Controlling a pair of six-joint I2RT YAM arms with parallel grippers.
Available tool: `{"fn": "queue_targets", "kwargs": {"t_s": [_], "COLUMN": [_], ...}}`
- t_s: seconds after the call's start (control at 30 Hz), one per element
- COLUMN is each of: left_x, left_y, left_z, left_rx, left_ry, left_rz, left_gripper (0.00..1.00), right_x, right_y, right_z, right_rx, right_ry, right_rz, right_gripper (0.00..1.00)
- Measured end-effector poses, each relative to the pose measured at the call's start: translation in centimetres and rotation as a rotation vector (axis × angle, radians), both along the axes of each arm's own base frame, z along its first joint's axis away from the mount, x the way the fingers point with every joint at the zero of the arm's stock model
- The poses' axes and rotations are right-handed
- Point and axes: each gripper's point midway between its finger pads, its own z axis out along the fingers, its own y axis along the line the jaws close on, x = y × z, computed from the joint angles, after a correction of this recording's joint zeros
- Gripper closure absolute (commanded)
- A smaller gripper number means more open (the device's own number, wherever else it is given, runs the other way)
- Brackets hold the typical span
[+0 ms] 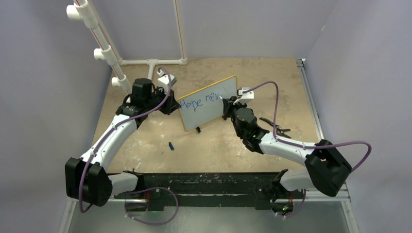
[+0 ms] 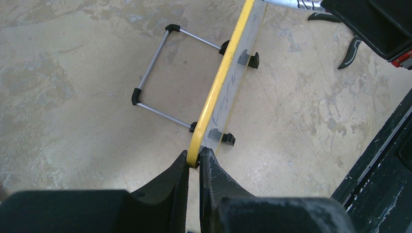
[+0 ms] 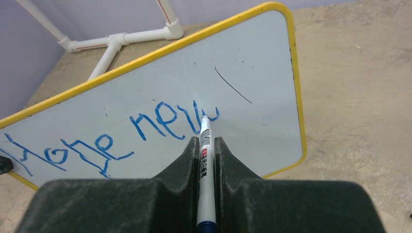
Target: Write a sentence on the whiteboard
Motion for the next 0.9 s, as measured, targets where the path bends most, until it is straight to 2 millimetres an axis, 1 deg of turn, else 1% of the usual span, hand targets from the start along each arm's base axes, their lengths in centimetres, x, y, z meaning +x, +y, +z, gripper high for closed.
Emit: {"fn": "queue_targets", "kwargs": {"t_s": [0.2,0.57,0.9], "left_x": [0.0,0.0,0.0], "left_y": [0.0,0.0,0.0], "left_z": [0.0,0.0,0.0], "left_rx": [0.0,0.0,0.0], "left_ry": [0.0,0.0,0.0], "left_rz": [0.0,0.0,0.0], "left_gripper": [1.0,1.0,1.0], "right_x": [-0.2,-0.2,0.0], "right_y": [-0.2,-0.3,-1.1], "right_z": [-1.1,-2.5,-2.6], "right_rx": [-0.002,-0.028,-0.041], "right_ry": [0.03,0.063,0.064], "right_rz": [-0.002,-0.016,-0.057], "right_gripper": [1.0,1.0,1.0]}}
